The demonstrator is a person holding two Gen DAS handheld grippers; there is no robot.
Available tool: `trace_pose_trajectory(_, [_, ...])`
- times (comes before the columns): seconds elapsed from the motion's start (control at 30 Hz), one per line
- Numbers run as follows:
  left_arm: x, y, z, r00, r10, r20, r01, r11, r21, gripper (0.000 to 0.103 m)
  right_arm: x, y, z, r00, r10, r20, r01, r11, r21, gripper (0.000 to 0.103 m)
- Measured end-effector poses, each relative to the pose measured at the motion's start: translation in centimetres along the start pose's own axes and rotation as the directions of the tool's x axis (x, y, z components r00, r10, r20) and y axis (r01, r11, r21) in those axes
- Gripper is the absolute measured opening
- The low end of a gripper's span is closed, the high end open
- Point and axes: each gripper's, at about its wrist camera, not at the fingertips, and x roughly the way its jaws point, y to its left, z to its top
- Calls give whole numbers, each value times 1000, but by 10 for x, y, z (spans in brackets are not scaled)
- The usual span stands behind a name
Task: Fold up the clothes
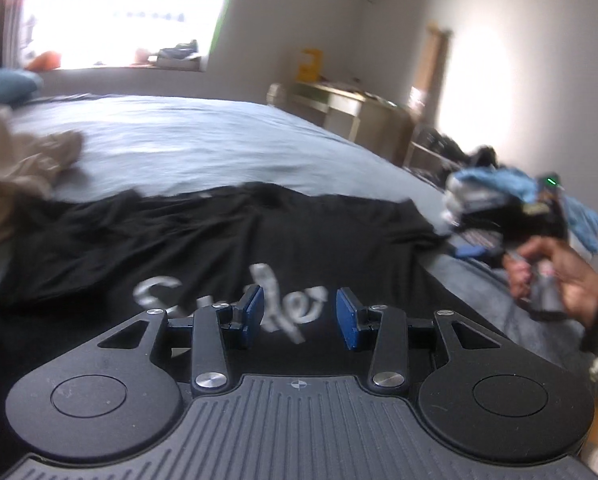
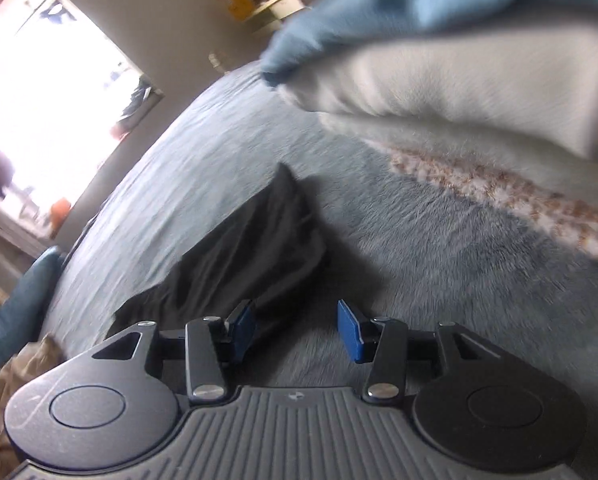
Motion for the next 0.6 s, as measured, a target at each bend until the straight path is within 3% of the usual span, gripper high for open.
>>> trace_pose_trajectory(0.07, [12, -10, -1, 1000, -9, -22, 9, 1000, 21, 40, 9, -3, 2, 1000, 10, 19, -10, 1000, 8, 42])
trace_pose_trajectory(0.13, [28, -13, 0, 999, -15, -49, 16, 1000, 21, 40, 14, -5, 4, 999, 17, 35, -18, 1000, 13, 25])
trace_pose_trajectory(0.27, [53, -10, 0, 993, -50, -108, 48, 999, -22, 40, 14, -9, 7, 996, 29, 83, -29, 1000, -4, 4])
trace_pose_trajectory(0.37, [64, -1, -1, 988, -67, -141, 58, 996, -65, 40, 3, 7, 10, 987, 72, 144, -56, 992, -114, 3])
trace_pose_trajectory(0.47, [69, 9, -1, 985, -69, -156, 53, 993, -107, 40, -3, 41, 13, 978, 125, 167, -77, 960, -270, 3])
trace_pose_trajectory(0.53, [68, 16, 0, 986, -70, -153, 49, 990, -135, 40, -3, 70, 10, 975, 169, 144, -102, 917, -386, 3])
trace_pose_trajectory(0.6, [65, 19, 1, 988, -66, -140, 47, 990, -134, 40, -4, 100, -3, 970, 229, 79, -159, 847, -507, 3])
